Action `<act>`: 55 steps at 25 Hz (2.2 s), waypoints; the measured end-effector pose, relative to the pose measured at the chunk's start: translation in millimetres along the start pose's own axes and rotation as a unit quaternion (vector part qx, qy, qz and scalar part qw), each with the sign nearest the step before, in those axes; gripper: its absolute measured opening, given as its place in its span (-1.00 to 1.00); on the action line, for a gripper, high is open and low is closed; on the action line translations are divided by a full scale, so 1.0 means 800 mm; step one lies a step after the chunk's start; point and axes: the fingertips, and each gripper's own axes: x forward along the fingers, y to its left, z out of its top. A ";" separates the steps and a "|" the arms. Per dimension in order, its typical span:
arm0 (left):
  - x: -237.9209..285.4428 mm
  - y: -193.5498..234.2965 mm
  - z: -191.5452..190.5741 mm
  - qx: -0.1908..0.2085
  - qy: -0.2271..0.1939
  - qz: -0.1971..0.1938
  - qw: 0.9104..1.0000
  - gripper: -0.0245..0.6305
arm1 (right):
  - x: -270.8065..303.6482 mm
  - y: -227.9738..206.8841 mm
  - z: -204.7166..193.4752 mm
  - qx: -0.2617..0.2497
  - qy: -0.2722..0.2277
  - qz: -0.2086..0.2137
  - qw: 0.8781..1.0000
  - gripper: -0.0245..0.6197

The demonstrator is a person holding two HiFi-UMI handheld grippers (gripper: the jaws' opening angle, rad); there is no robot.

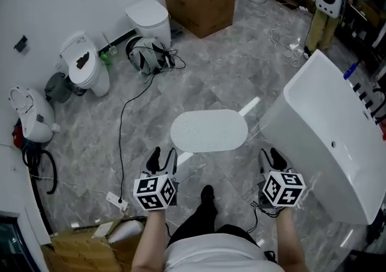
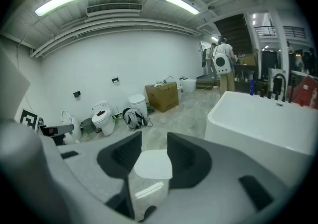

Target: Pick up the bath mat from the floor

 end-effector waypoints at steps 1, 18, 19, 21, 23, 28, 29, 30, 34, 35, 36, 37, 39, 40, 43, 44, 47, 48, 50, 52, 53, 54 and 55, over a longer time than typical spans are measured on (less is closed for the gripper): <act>0.013 0.006 0.005 -0.002 0.001 -0.001 1.000 -0.26 | 0.012 0.000 0.006 -0.001 0.001 -0.003 1.000 -0.43; 0.142 0.065 -0.003 -0.027 0.044 0.031 0.998 -0.23 | 0.178 -0.005 0.039 -0.014 0.044 0.019 0.999 -0.43; 0.150 0.071 -0.005 -0.029 0.048 0.036 0.998 -0.23 | 0.194 -0.001 0.038 -0.014 0.050 0.027 0.998 -0.43; 0.165 0.084 -0.013 -0.034 0.055 0.050 0.997 -0.23 | 0.230 0.009 0.034 -0.021 0.065 0.047 0.997 -0.43; 0.176 0.098 -0.029 -0.046 0.060 0.072 0.995 -0.23 | 0.265 0.019 0.022 -0.035 0.086 0.071 0.993 -0.43; 0.204 0.138 -0.074 -0.087 0.065 0.129 0.986 -0.23 | 0.355 0.049 -0.013 -0.067 0.131 0.132 0.980 -0.43; 0.209 0.146 -0.084 -0.095 0.065 0.140 0.983 -0.23 | 0.374 0.055 -0.019 -0.077 0.137 0.144 0.977 -0.43; 0.215 0.155 -0.094 -0.103 0.066 0.150 0.981 -0.23 | 0.392 0.062 -0.026 -0.087 0.144 0.156 0.973 -0.43; 0.243 0.193 -0.149 -0.123 0.070 0.187 0.972 -0.21 | 0.469 0.090 -0.068 -0.110 0.161 0.199 0.960 -0.43; 0.252 0.203 -0.166 -0.128 0.071 0.194 0.970 -0.21 | 0.488 0.096 -0.084 -0.113 0.165 0.207 0.958 -0.43; 0.261 0.213 -0.184 -0.132 0.071 0.199 0.968 -0.20 | 0.506 0.102 -0.102 -0.119 0.168 0.215 0.955 -0.43; 0.271 0.223 -0.203 -0.135 0.070 0.204 0.967 -0.20 | 0.524 0.108 -0.121 -0.126 0.170 0.222 0.952 -0.43; 0.292 0.244 -0.240 -0.140 0.067 0.212 0.965 -0.20 | 0.562 0.118 -0.162 -0.140 0.173 0.236 0.946 -0.43; 0.303 0.254 -0.261 -0.140 0.065 0.214 0.964 -0.20 | 0.581 0.121 -0.184 -0.146 0.174 0.242 0.943 -0.43; 0.334 0.284 -0.328 -0.136 0.064 0.219 0.964 -0.20 | 0.637 0.129 -0.252 -0.157 0.174 0.257 0.938 -0.43; 0.343 0.295 -0.353 -0.134 0.064 0.221 0.964 -0.20 | 0.655 0.131 -0.274 -0.159 0.174 0.262 0.936 -0.43; 0.370 0.324 -0.424 -0.129 0.067 0.225 0.963 -0.19 | 0.711 0.134 -0.332 -0.158 0.169 0.280 0.932 -0.43; 0.380 0.333 -0.448 -0.128 0.068 0.226 0.963 -0.19 | 0.729 0.134 -0.350 -0.159 0.166 0.285 0.931 -0.43; 0.398 0.352 -0.494 -0.130 0.066 0.228 0.963 -0.19 | 0.763 0.135 -0.383 -0.161 0.161 0.294 0.928 -0.43; 0.418 0.369 -0.537 -0.134 0.061 0.231 0.962 -0.19 | 0.793 0.136 -0.415 -0.163 0.155 0.301 0.927 -0.43; 0.428 0.377 -0.557 -0.137 0.059 0.232 0.961 -0.19 | 0.807 0.135 -0.432 -0.165 0.153 0.304 0.926 -0.43; 0.439 0.384 -0.576 -0.138 0.057 0.233 0.961 -0.19 | 0.819 0.134 -0.449 -0.168 0.151 0.306 0.925 -0.43; 0.449 0.391 -0.595 -0.140 0.055 0.234 0.961 -0.19 | 0.831 0.133 -0.466 -0.169 0.149 0.308 0.924 -0.43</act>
